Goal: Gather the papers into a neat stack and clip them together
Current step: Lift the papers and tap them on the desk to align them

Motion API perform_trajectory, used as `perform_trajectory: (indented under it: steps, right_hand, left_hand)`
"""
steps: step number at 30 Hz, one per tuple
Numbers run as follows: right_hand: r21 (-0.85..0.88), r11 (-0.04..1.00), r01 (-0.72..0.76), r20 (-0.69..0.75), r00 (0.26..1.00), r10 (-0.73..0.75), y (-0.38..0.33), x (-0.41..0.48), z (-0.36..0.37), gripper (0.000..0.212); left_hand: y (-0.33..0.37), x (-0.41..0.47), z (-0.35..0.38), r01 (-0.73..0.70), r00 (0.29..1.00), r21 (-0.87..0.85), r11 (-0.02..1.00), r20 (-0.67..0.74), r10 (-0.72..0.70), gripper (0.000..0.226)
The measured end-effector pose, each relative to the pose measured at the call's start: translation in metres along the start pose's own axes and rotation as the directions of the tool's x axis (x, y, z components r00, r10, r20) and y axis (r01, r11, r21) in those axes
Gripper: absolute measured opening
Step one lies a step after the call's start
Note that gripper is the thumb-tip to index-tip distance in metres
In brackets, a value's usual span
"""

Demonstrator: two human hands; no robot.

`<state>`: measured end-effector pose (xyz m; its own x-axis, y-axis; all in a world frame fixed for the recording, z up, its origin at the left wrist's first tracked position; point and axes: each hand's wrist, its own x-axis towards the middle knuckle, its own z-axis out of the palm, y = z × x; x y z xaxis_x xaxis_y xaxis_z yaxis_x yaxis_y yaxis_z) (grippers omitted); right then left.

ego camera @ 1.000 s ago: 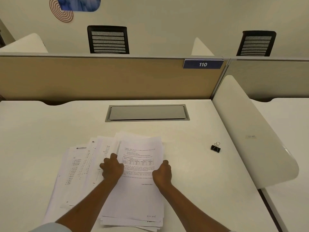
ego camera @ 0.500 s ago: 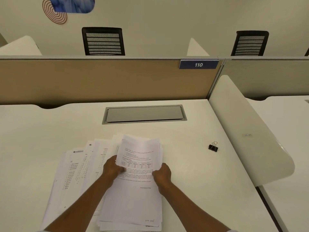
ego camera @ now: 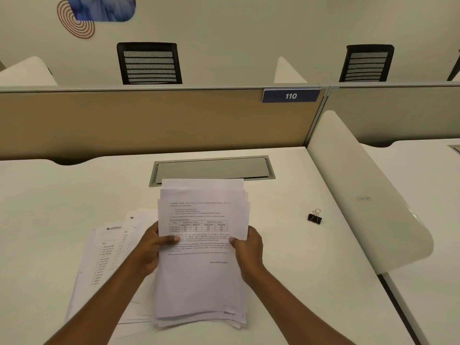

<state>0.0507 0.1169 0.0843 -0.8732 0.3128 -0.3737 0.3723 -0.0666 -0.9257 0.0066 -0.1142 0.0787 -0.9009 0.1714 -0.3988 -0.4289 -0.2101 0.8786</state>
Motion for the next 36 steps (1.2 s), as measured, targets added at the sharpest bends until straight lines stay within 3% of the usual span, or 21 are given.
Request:
perform_trajectory:
  steps: [3, 5, 7, 12, 16, 24, 28, 30, 33, 36]
  right_hand:
    - [0.068, 0.994, 0.085, 0.063, 0.994, -0.09, -0.013, 0.002, -0.007, 0.036]
    - [0.134, 0.972, 0.192, 0.11, 0.972, -0.207, -0.023, 0.0, -0.012, 0.057]
    - [0.182, 0.949, 0.258, 0.137, 0.949, -0.284, -0.029, 0.002, -0.016, 0.075]
    - [0.206, 0.899, 0.387, 0.123, 0.901, -0.416, -0.047, -0.006, -0.022, 0.071]
    - [0.161, 0.901, 0.403, 0.065, 0.907, -0.417, -0.056, -0.007, -0.026, 0.039]
    - [0.119, 0.848, 0.517, -0.081, 0.856, -0.51, -0.051, -0.008, -0.03, 0.036]
    - [0.021, 0.871, 0.491, -0.058, 0.87, -0.489, -0.036, -0.006, -0.032, 0.037]
    - [-0.043, 0.881, 0.471, -0.026, 0.881, -0.473, -0.027, -0.004, -0.033, 0.038]
    - [-0.111, 0.879, 0.464, -0.023, 0.883, -0.469, -0.019, -0.002, -0.035, 0.044]
    - [-0.193, 0.794, 0.577, -0.058, 0.801, -0.596, -0.017, -0.003, -0.033, 0.034]
  left_hand:
    - [0.017, -0.004, 0.002, -0.044, 0.996, -0.035, 0.998, 0.072, 0.046, 0.073]
    - [0.028, -0.007, 0.005, -0.093, 0.989, -0.057, 0.994, 0.114, 0.099, 0.053]
    - [0.038, -0.008, 0.007, -0.135, 0.979, -0.056, 0.989, 0.148, 0.142, 0.056]
    - [0.052, -0.008, 0.015, -0.209, 0.955, -0.058, 0.976, 0.202, 0.217, 0.055]
    - [0.057, -0.007, 0.024, -0.251, 0.941, -0.057, 0.966, 0.22, 0.257, 0.054]
    - [0.053, -0.004, 0.04, -0.324, 0.926, -0.039, 0.945, 0.192, 0.325, 0.051]
    - [0.046, -0.004, 0.039, -0.326, 0.939, 0.161, 0.932, 0.172, 0.298, 0.044]
    - [0.039, -0.004, 0.039, -0.291, 0.953, 0.276, 0.916, 0.173, 0.25, 0.057]
    - [0.034, -0.007, 0.041, -0.254, 0.966, 0.303, 0.919, 0.118, 0.229, 0.076]
    - [0.039, -0.009, 0.046, -0.294, 0.956, 0.304, 0.906, 0.09, 0.28, 0.049]
